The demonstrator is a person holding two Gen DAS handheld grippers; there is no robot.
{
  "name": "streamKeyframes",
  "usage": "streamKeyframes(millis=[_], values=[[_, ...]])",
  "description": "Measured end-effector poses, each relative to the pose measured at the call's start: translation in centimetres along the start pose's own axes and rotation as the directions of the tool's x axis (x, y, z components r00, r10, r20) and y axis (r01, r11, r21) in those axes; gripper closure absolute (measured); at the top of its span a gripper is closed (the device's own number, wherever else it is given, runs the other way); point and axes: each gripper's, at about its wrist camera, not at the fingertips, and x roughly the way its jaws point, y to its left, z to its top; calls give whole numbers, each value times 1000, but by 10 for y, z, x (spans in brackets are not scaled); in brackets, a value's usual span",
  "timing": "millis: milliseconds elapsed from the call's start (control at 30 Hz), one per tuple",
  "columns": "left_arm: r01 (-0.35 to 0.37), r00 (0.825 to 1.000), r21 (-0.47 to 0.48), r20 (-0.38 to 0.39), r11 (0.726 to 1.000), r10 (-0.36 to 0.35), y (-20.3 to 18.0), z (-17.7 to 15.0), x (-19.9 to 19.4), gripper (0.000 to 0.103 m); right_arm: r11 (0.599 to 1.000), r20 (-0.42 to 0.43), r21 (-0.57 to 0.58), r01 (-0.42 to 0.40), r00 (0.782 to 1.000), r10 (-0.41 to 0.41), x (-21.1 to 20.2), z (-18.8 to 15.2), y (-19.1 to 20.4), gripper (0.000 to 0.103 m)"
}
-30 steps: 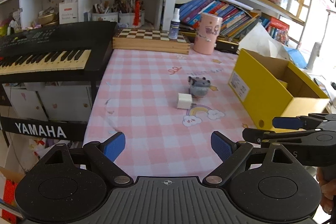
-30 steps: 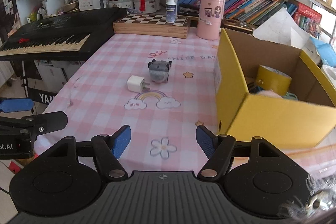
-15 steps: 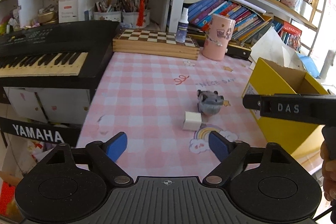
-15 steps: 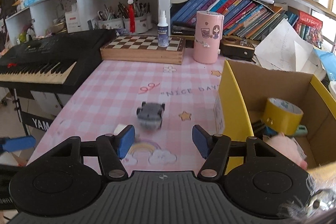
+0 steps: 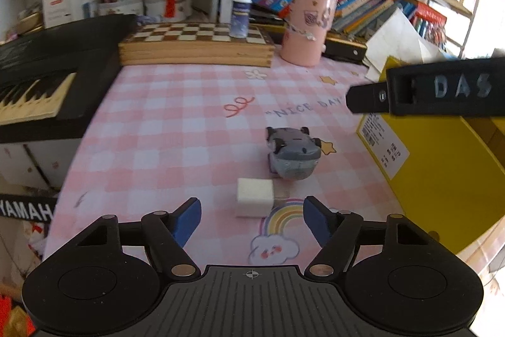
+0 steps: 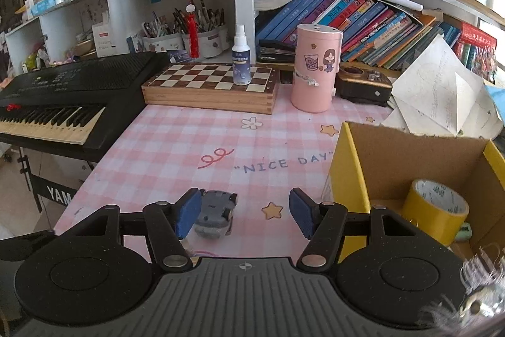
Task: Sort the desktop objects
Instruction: 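Move both open tools toward the small white cube and gray toy car, then close the left tool on the white cube while the right tool grasps the gray toy car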
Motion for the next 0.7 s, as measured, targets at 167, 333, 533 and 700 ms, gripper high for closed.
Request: streamKeyframes(millis=[167,333,533,700], values=[[-26,999,35,-29,999,27,-11,4,21,40,1000,3,-10,4,1000,-4,7,7,-8,42],[-28,998,16,-47,999,29,-8,4,30,51,1000,-19,-21,-10,1000,9,16,9,-9,40],[-25,999,3,-41,1000,25,-5,2,28,60,998,-47,-39,-40,998,38,26,10,-4,31],[-47,999,-32,-21,998,47,12,1,13,61,998,-78,-39,-56,996,53,35,10,1,20]])
